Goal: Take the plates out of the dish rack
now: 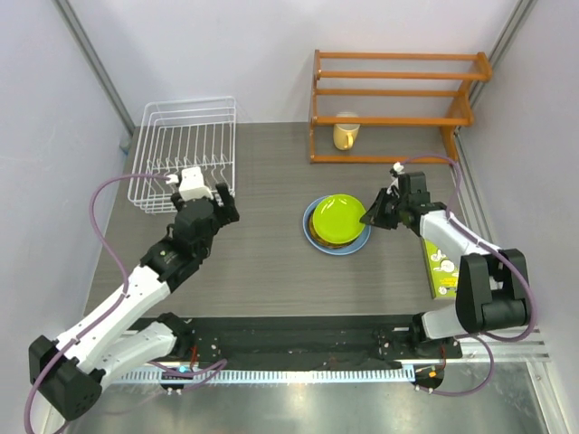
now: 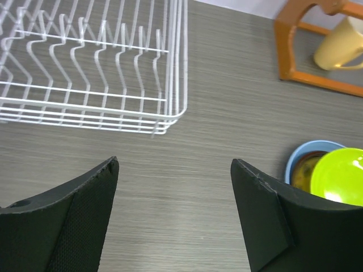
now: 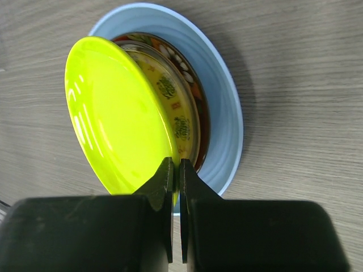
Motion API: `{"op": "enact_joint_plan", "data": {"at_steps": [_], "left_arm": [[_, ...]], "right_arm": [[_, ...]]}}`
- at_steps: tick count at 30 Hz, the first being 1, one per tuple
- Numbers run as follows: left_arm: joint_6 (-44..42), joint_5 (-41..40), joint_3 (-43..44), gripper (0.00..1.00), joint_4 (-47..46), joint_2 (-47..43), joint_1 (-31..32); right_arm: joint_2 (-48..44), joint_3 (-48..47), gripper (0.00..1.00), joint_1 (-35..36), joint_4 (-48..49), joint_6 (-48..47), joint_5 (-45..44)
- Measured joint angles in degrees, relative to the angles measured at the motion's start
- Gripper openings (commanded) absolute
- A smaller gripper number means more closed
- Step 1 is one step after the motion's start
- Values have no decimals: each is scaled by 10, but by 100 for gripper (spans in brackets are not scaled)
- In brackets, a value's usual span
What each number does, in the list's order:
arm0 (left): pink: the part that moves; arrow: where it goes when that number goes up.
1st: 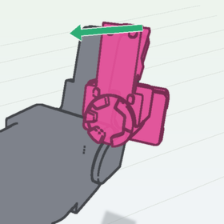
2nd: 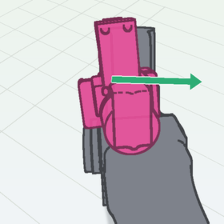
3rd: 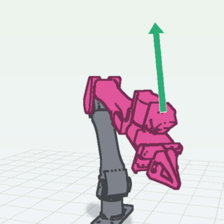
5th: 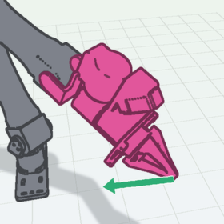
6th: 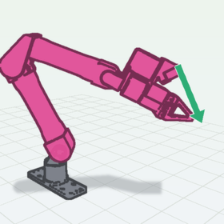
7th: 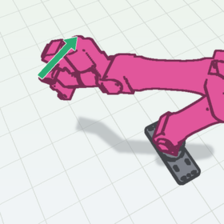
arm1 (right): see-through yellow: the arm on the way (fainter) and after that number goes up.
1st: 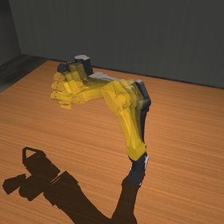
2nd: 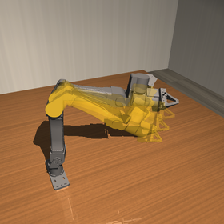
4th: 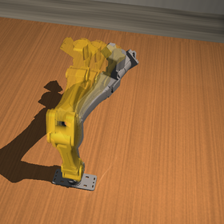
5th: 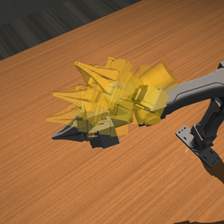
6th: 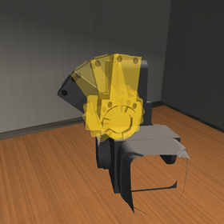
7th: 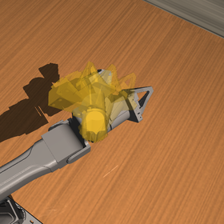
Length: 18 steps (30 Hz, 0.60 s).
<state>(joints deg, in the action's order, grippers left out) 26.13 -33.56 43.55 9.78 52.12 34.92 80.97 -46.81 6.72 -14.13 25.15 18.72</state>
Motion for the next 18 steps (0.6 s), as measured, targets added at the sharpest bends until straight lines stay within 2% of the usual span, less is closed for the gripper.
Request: {"op": "enact_joint_plan", "data": {"at_steps": [3, 4, 10, 13, 14, 17, 18], "left_arm": [[-11, -22, -18, 85, 5, -21, 0], [-14, -28, -22, 98, 7, -28, 0], [-26, -51, -36, 99, 13, -54, 0], [-28, -60, -37, 100, 16, -57, 0], [-28, -63, -37, 100, 17, -57, 0], [-31, -70, -37, 99, 17, -57, 0], [-31, -73, -37, 99, 17, -57, 0]], "right_arm": [[26, 0, 3, -1, 2, -2, 0], [35, 0, 4, -1, 4, -2, 0], [75, -3, 15, -1, 30, -1, 19], [90, -9, 29, -1, 43, 0, 26], [96, -11, 40, -1, 46, 0, 28], [105, -17, 58, -1, 52, 4, 40], [105, -19, 60, -1, 54, 3, 40]]}}
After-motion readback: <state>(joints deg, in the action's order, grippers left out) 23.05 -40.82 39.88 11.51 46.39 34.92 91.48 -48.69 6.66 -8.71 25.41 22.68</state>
